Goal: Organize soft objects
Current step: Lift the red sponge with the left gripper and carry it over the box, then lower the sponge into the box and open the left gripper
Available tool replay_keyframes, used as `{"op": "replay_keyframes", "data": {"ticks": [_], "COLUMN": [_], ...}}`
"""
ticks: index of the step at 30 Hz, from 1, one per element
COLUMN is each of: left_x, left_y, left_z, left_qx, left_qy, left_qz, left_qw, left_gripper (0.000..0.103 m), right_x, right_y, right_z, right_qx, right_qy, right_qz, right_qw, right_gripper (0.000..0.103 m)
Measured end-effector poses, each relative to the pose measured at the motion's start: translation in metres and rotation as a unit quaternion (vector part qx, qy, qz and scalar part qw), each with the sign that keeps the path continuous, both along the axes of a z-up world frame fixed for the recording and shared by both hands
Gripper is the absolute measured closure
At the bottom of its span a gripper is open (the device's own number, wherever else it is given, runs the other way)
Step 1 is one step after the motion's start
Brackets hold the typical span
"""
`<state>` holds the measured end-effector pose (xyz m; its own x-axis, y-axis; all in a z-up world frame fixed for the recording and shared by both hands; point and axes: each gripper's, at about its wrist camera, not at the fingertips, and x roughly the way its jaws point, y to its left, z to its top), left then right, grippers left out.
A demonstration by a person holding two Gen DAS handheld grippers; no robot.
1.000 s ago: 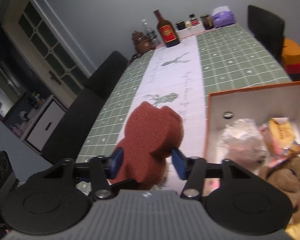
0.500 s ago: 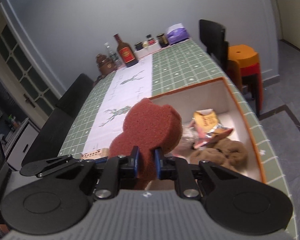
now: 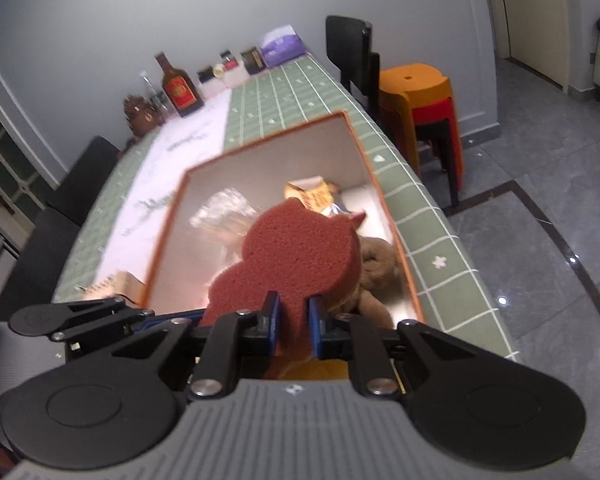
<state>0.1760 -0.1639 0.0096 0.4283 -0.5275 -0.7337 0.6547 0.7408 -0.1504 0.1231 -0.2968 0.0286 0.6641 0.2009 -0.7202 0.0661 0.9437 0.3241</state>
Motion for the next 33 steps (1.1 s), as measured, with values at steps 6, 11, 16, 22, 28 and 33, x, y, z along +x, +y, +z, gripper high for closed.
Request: {"op": "replay_keyframes", "data": {"ticks": [6,11,16,22,28,33], "left_x": [0.006,0.009,0.005,-0.008,-0.025,-0.04], "left_y": [-0.007,0.001,0.013,0.04,0.078,0.103], "left_z": [-0.015,-0.02,-0.015,-0.001,0.014,0.044], "left_qx": [0.019,0.002,-0.011,-0.022,-0.045,-0.063], "left_qy": [0.021,0.026,0.027,0.009,-0.017,-0.063], "left_qz": [0.009,0.026,0.024,0.034,0.067,0.101], "left_qw": [0.9995,0.9993,0.9993,0.9991,0.9966,0.9909], "left_gripper": [0.046,0.033,0.023,0.023,0.024,0.027], "right_x": [0.016,0.022,0.026,0.028,0.011,-0.009], "right_y": [0.002,0.006,0.01,0.015,0.021,0.039], "right_z": [-0.018,-0.027,-0.032,-0.03,-0.006,0.033], "right_qx": [-0.025,-0.048,-0.063,-0.087,-0.118,-0.152], "right_qy": [0.032,0.046,0.059,0.07,0.042,-0.016], "right_qz": [0.006,0.013,0.018,0.013,0.004,0.008], "right_qw": [0.999,0.998,0.996,0.994,0.992,0.988], "right_gripper": [0.09,0.091,0.092,0.093,0.086,0.075]}}
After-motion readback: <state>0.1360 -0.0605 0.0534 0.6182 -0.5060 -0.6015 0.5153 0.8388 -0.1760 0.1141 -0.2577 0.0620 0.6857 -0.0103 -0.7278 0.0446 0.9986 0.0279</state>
